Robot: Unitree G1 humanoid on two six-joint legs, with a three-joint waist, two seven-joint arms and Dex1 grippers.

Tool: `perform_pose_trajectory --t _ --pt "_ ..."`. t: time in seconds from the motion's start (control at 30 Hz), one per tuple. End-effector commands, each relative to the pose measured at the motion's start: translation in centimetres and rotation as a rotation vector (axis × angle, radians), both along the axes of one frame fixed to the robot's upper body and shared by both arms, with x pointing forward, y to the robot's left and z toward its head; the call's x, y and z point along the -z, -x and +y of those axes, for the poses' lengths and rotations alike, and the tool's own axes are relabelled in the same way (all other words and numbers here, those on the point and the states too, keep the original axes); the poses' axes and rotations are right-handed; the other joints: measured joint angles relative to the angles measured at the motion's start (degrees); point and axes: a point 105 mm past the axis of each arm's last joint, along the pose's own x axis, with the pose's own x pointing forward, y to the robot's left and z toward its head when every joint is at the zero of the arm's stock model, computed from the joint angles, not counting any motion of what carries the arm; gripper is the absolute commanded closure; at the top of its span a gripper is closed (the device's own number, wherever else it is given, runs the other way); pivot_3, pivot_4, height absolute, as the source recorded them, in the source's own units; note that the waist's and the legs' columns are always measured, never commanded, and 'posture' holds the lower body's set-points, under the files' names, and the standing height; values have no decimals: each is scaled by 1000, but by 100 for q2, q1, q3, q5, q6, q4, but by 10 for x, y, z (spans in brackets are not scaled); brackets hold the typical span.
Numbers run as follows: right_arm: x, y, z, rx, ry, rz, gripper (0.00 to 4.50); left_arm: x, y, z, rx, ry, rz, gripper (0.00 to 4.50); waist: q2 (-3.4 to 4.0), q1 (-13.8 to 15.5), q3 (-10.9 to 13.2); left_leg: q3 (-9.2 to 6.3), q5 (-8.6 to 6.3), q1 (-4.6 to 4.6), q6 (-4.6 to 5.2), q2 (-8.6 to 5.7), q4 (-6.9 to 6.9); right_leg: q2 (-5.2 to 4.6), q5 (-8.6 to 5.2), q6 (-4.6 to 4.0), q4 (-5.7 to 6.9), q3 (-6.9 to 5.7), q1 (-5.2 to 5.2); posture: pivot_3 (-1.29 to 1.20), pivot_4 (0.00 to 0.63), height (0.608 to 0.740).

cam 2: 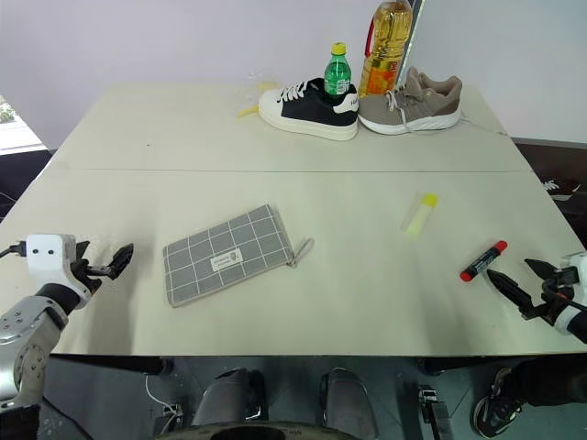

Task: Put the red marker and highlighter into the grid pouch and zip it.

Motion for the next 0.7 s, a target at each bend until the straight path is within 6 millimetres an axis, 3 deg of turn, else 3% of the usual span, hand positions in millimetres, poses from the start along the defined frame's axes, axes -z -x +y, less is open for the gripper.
perform_pose_trajectory --t 0.03,0.23,0.33,0.47,0.57,0.6,0.7 --pt "-10 -4 0 -11 23 -32 0 -14 2 0 10 -7 -47 23 0 -1 0 0 0 0 0 0 0 0 0 0 0 0 1 0 150 705" --pt "-17 -16 10 -39 15 -68 0 -14 2 1 -1 2 -59 23 1 -7 0 0 0 0 0 0 0 1 0 0 1 0 2 0 150 705" --pt "-25 -34 35 -110 3 -87 0 -13 4 3 -25 0 -76 23 1 -23 0 0 0 0 0 1 0 1 0 0 2 0 2 0 150 705" --pt "-45 -65 106 -319 -36 -138 0 -12 3 -2 -23 -10 -105 23 3 -44 1 -1 0 -1 0 3 0 2 2 0 7 1 7 0 150 705" --pt "-56 -74 154 -452 -72 -176 0 -10 5 -8 -9 -18 -118 23 4 -11 1 -6 0 -3 0 4 -1 4 4 4 8 1 4 0 150 705" --pt "-62 -79 181 -518 -108 -198 0 -10 6 -12 8 -30 -127 23 -1 -2 -1 -6 0 -7 0 4 -1 4 7 8 8 1 1 0 150 705" --pt "-62 -87 245 -671 -139 -161 863 -10 10 -18 43 -59 -142 0 -1 -12 0 -4 0 -12 0 2 0 1 9 11 7 0 -18 0 150 705"
